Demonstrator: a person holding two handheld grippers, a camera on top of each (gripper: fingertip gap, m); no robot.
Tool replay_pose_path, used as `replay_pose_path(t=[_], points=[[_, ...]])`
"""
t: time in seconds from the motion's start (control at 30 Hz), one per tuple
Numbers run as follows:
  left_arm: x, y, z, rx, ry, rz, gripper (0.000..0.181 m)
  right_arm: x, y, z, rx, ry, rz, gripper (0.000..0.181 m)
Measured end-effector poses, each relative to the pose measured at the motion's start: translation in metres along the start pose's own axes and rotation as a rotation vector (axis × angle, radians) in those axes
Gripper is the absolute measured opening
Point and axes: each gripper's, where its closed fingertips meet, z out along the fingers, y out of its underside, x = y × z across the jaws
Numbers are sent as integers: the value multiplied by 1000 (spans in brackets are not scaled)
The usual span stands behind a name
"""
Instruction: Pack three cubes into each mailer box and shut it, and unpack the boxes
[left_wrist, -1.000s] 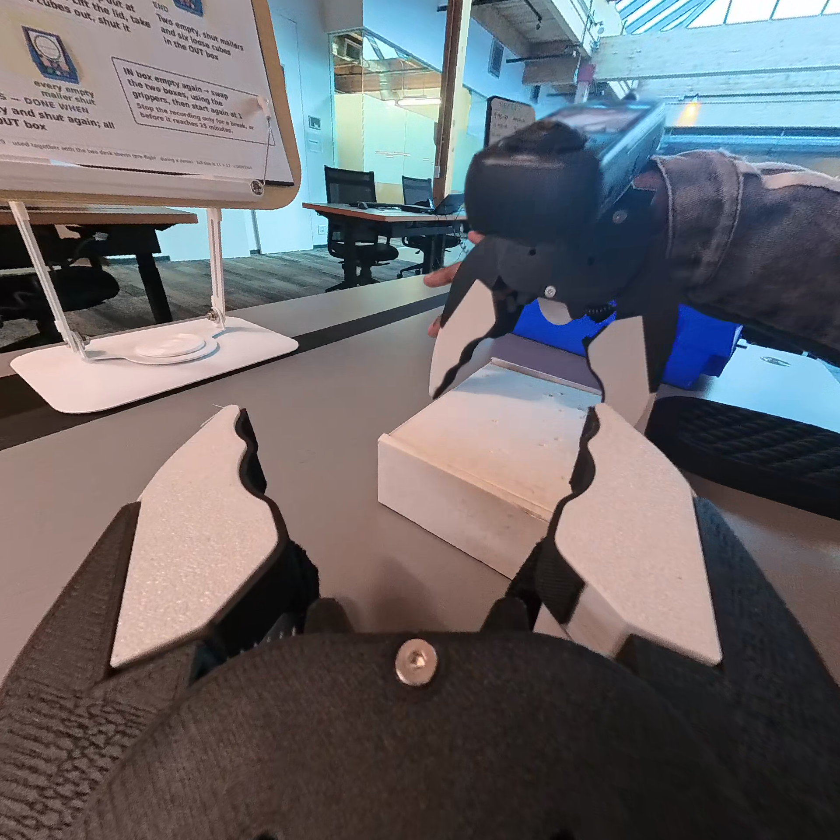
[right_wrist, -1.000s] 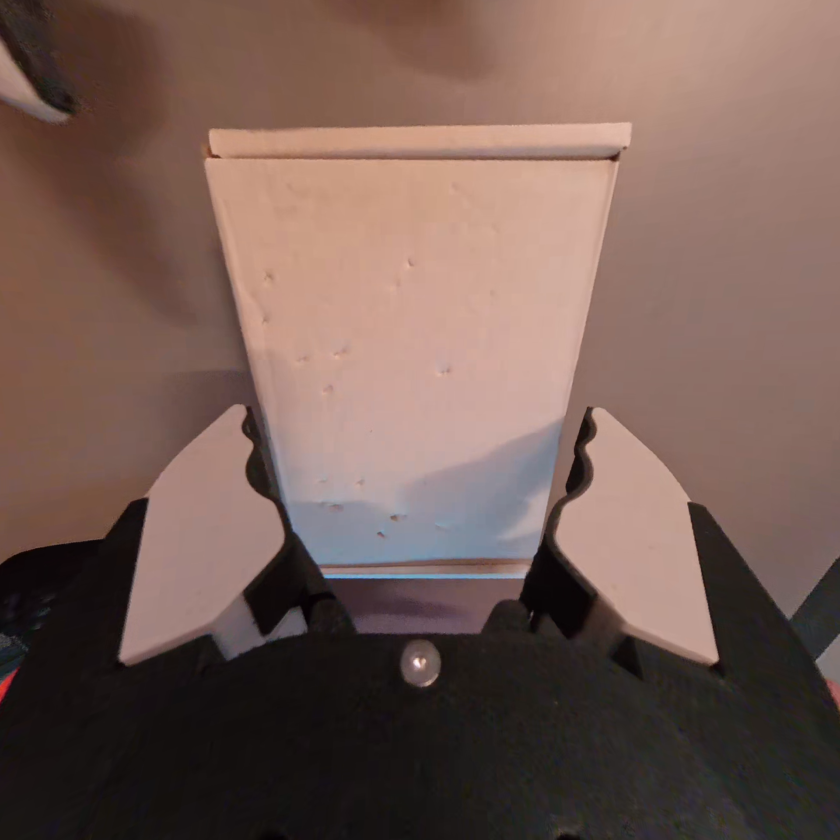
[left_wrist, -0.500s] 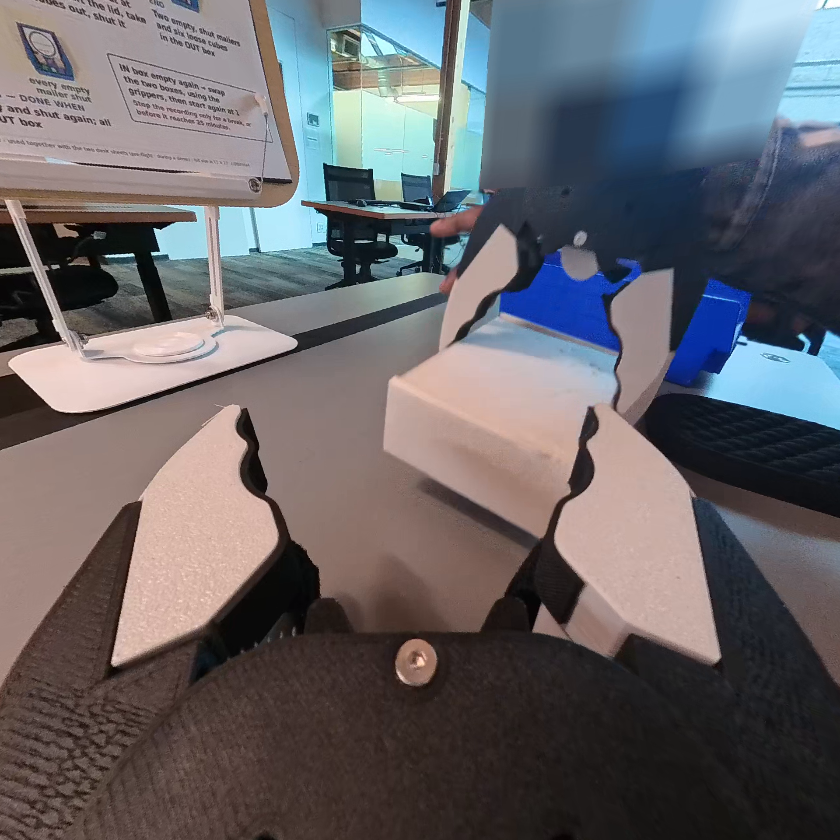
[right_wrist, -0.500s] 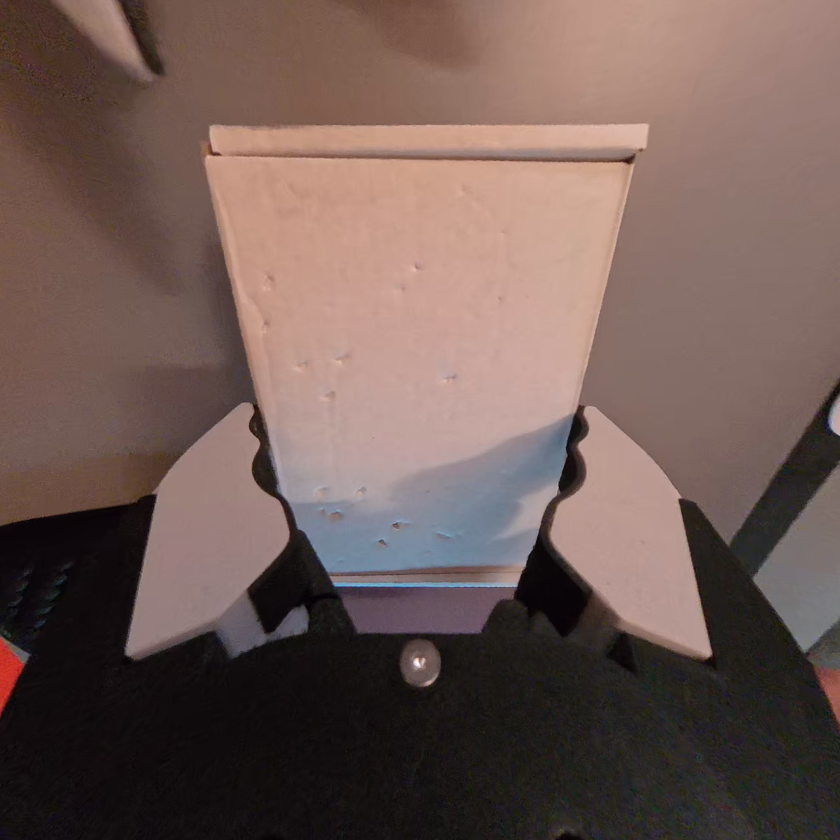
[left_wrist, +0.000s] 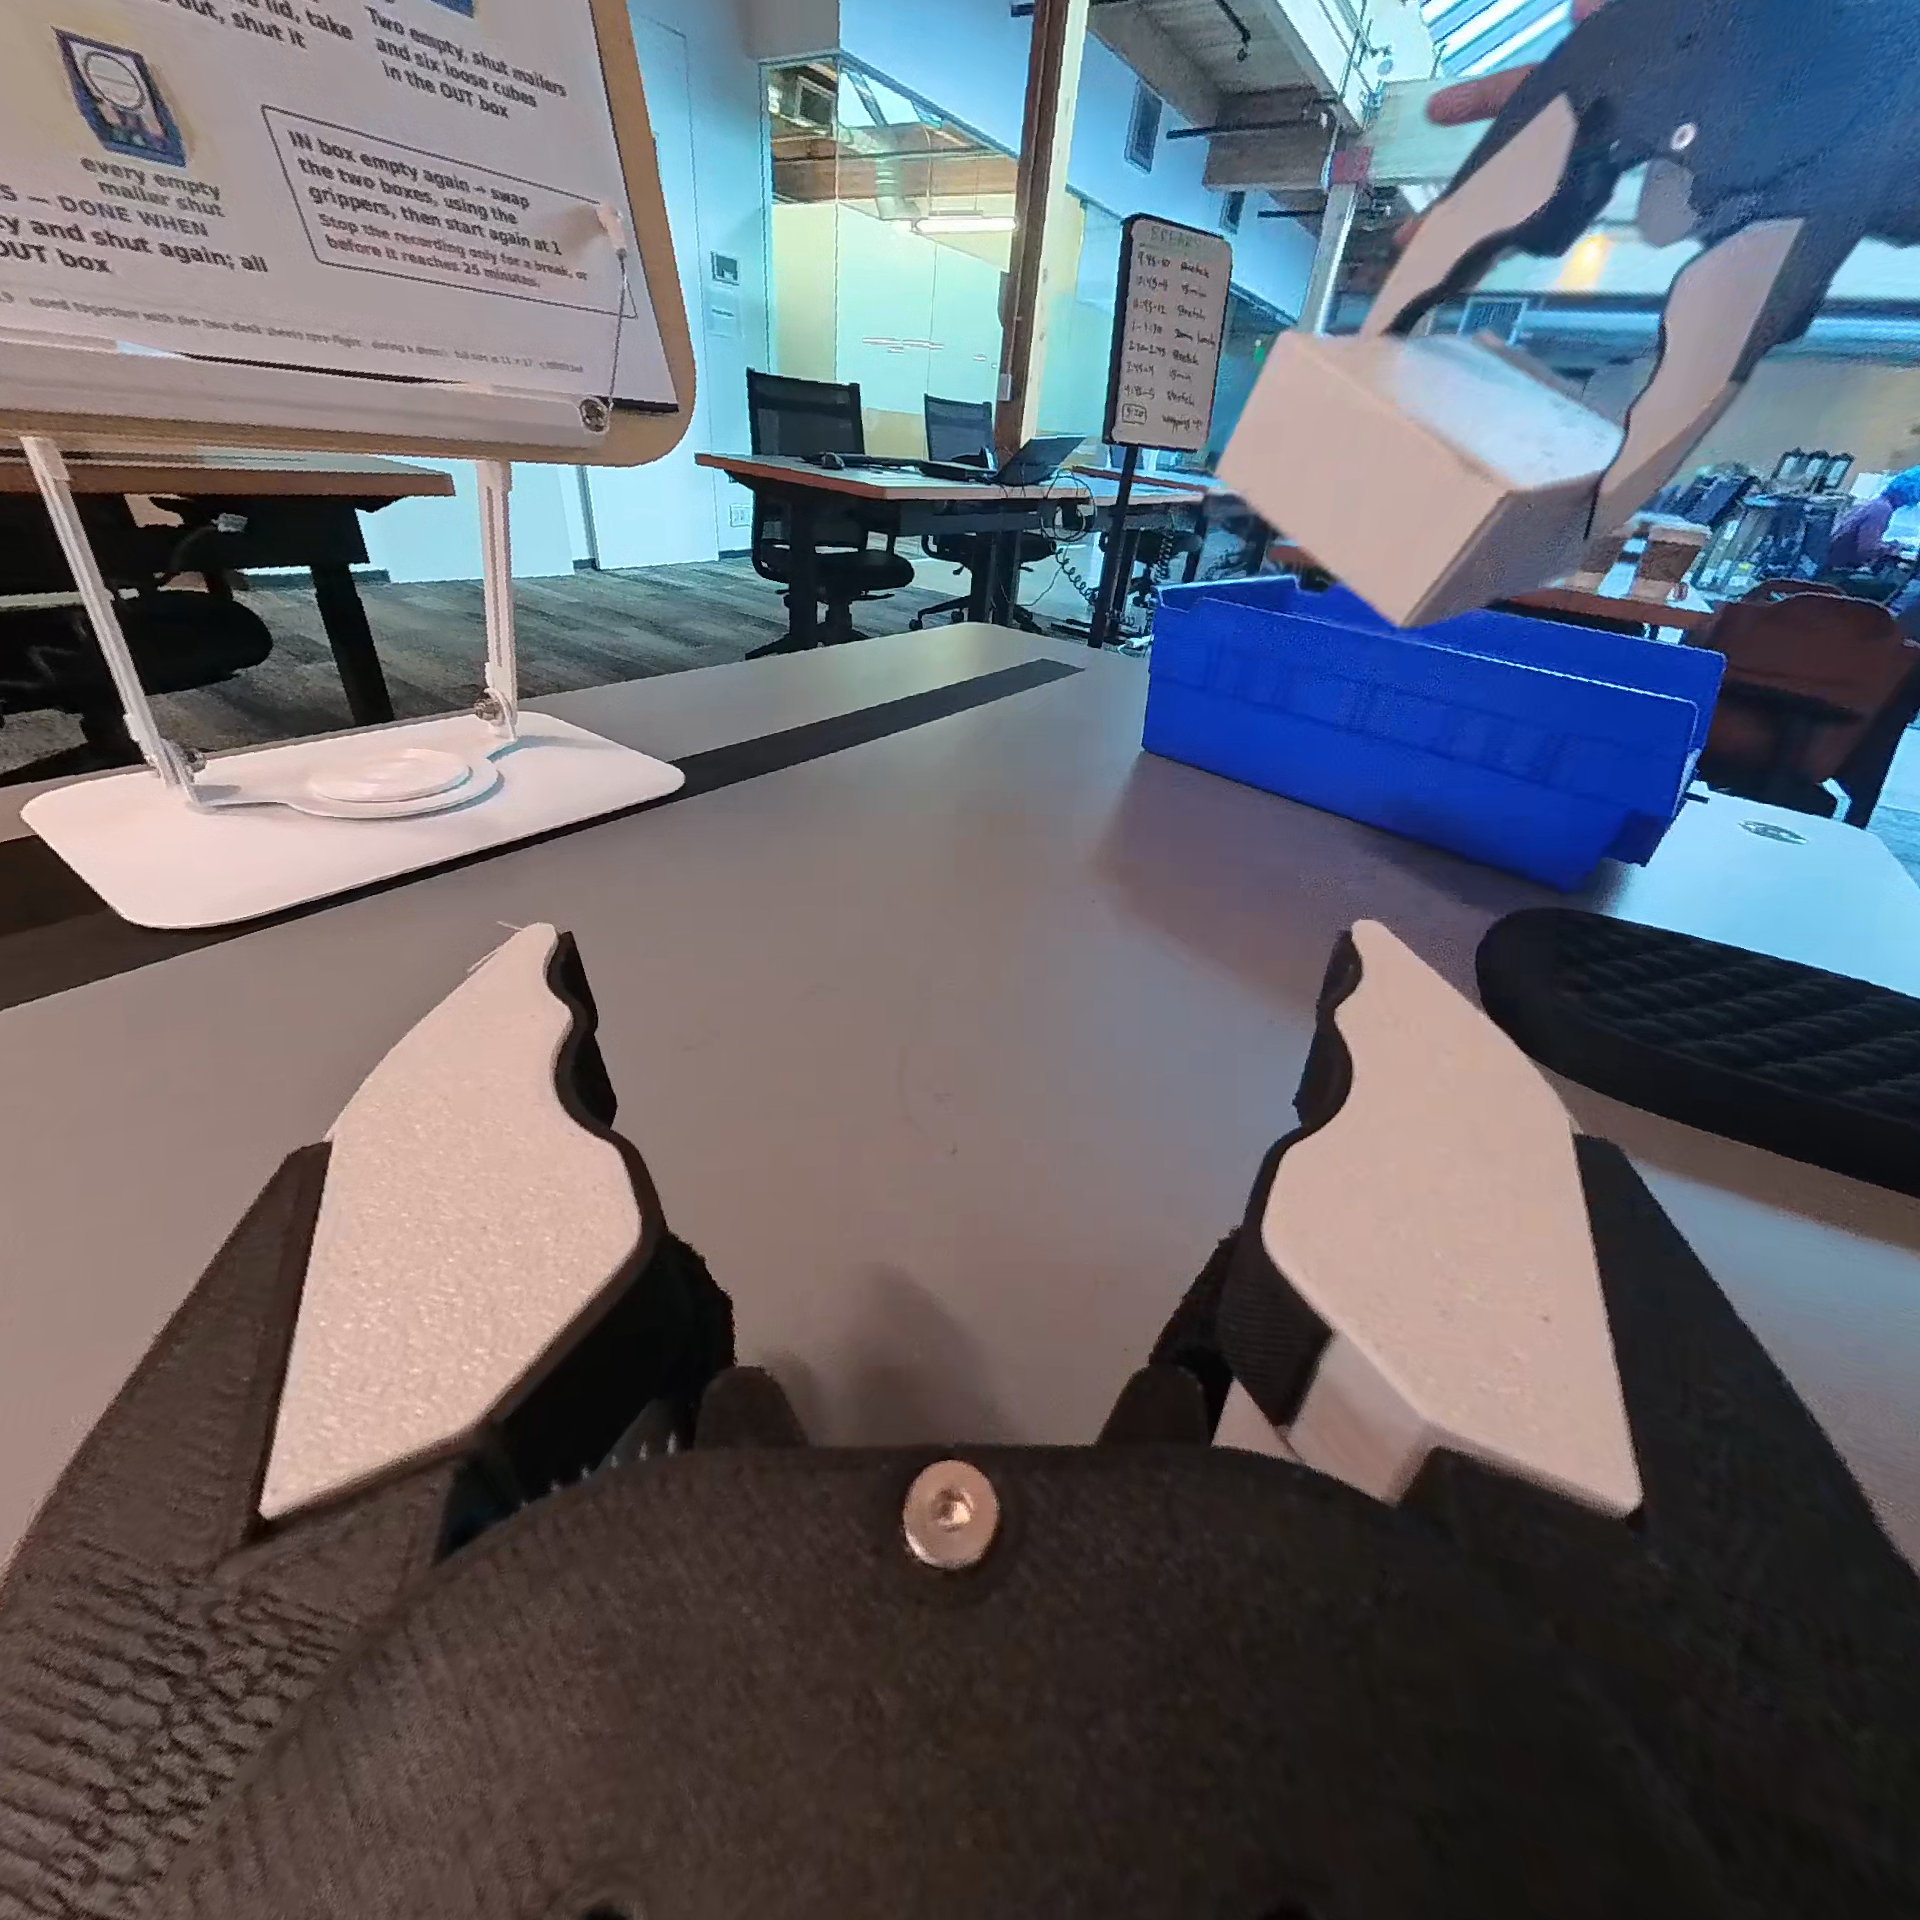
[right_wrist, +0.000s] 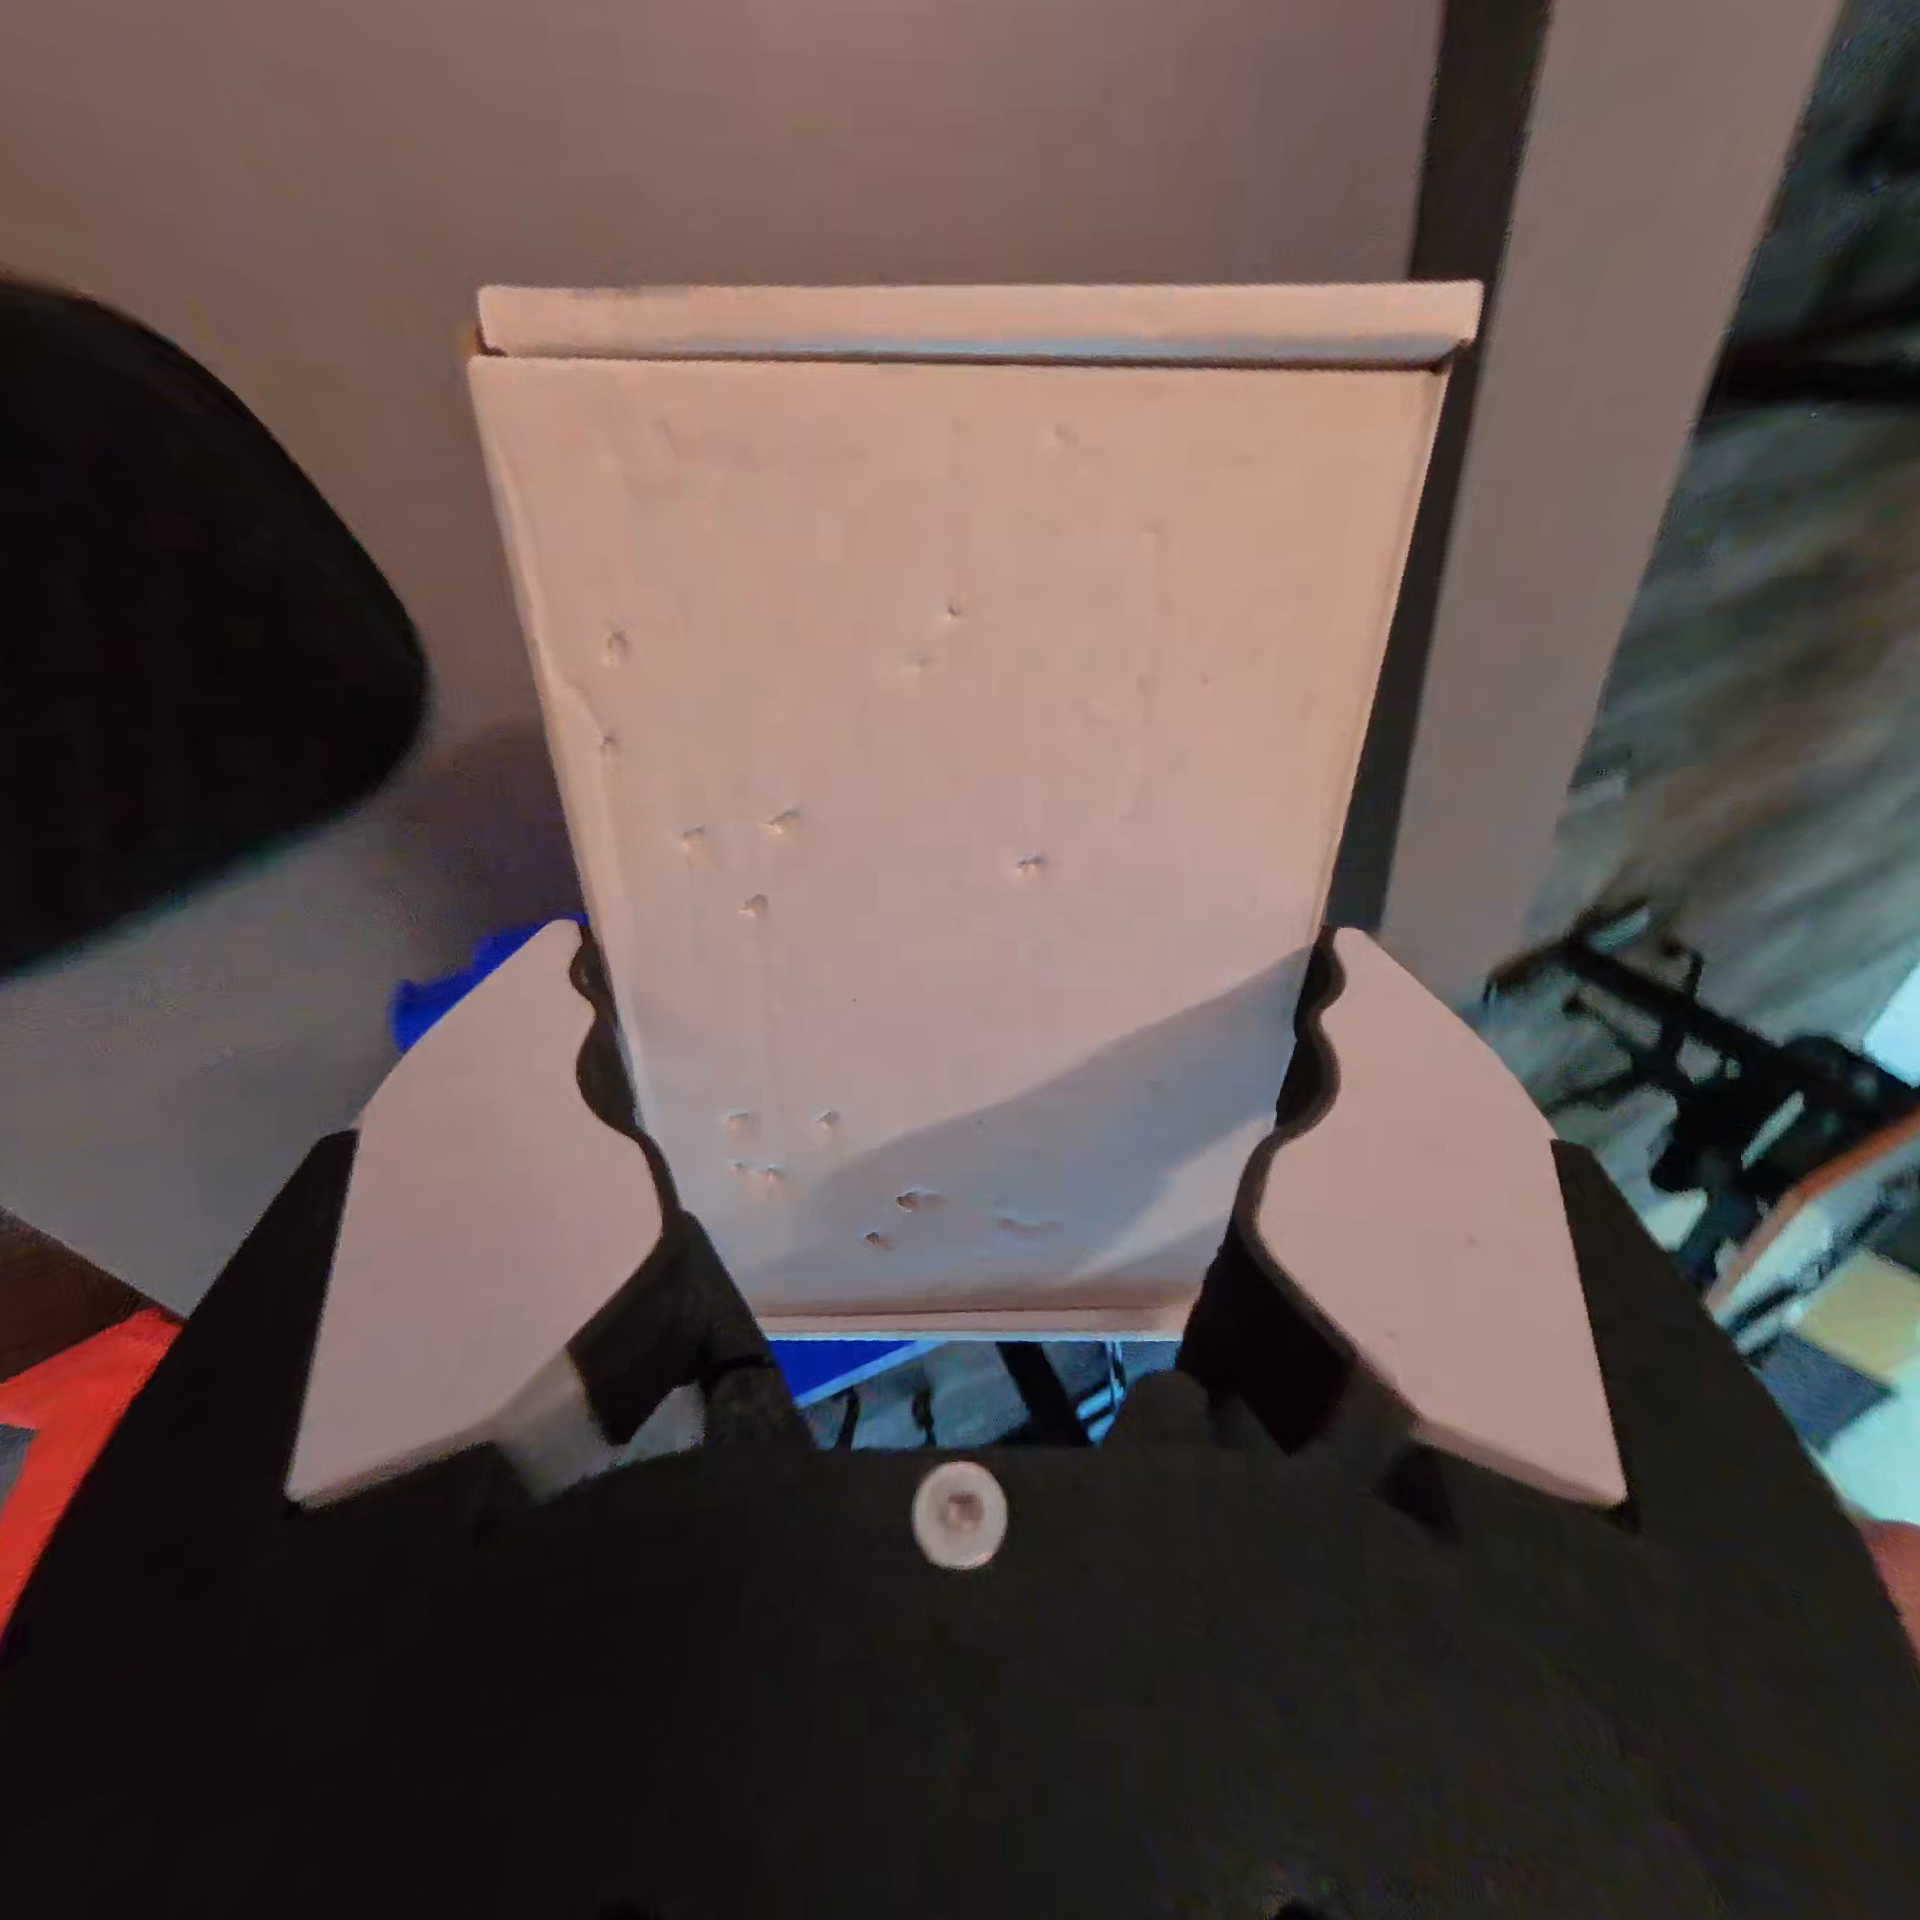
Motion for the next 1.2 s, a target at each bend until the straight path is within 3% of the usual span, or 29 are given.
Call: replay_pose_path(t=[0.2, 0.4, 0.7, 0.97, 1.2], points=[[-3, -1, 0, 5, -11, -19, 129, 28, 101, 5, -121, 76, 108, 123], [-5, 0, 0, 5, -22, -30, 128, 29, 154, 50, -238, 37, 127, 123], [-6, -1, -1, 8, -22, -35, 128, 25, 169, 128, -310, -33, 55, 124], [-6, 0, 0, 3, -23, -32, 127, 27, 174, 152, -330, -21, 23, 124], [-3, 1, 0, -5, -14, -18, 128, 28, 173, 154, -321, -24, 33, 124]])
